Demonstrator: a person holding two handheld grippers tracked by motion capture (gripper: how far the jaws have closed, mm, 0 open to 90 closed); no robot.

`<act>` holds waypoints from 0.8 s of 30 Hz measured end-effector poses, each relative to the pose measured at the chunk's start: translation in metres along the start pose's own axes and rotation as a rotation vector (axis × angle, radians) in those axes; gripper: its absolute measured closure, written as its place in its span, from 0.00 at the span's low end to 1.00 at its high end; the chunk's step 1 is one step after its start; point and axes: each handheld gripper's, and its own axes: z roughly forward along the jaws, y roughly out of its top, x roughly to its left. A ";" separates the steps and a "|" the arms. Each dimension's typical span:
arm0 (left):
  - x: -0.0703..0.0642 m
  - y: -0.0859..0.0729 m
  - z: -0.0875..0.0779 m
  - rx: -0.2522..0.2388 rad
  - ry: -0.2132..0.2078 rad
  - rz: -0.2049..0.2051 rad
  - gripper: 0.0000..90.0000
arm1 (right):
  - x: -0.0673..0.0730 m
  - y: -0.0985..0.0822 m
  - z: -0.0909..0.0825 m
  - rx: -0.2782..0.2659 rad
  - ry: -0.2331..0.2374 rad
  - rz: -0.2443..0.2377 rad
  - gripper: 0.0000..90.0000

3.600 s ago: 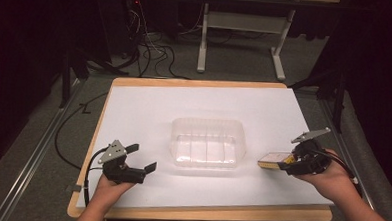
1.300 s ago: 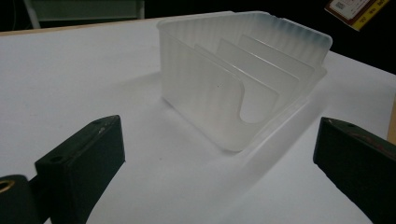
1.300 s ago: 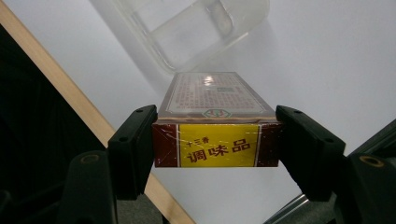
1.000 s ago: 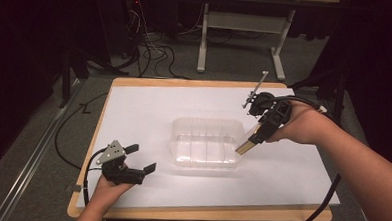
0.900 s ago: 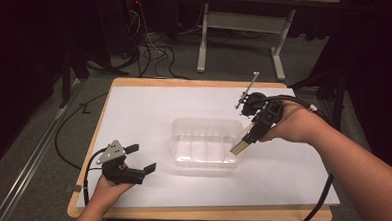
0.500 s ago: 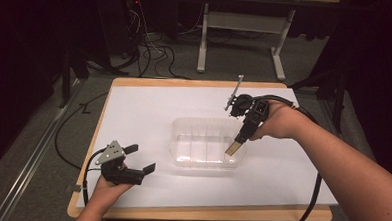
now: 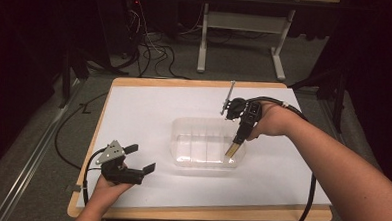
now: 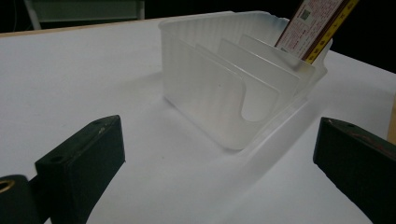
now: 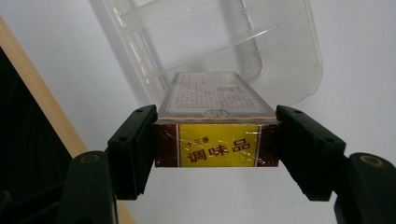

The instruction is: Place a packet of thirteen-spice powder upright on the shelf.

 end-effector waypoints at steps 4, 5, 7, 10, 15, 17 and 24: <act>0.000 0.000 0.000 -0.002 0.000 0.000 0.03 | 0.001 0.002 0.007 0.004 0.010 -0.020 0.37; 0.000 0.000 0.000 -0.001 0.000 0.000 0.03 | 0.001 0.003 0.008 0.007 0.011 -0.030 0.37; 0.000 0.000 0.000 -0.002 0.001 0.000 0.03 | 0.000 0.004 0.011 0.002 0.012 -0.028 0.37; 0.000 0.000 0.000 0.000 0.000 0.002 0.03 | -0.001 0.005 0.015 0.001 0.019 -0.032 0.37; 0.001 0.000 -0.001 0.000 0.000 0.002 0.03 | -0.002 0.008 0.022 0.033 0.008 -0.042 0.37; 0.001 0.000 -0.001 -0.003 0.002 0.001 0.03 | -0.002 0.009 0.024 0.025 0.009 -0.043 0.37; 0.001 0.001 -0.002 -0.008 0.003 0.002 0.03 | 0.000 0.009 0.030 0.036 0.011 -0.050 0.37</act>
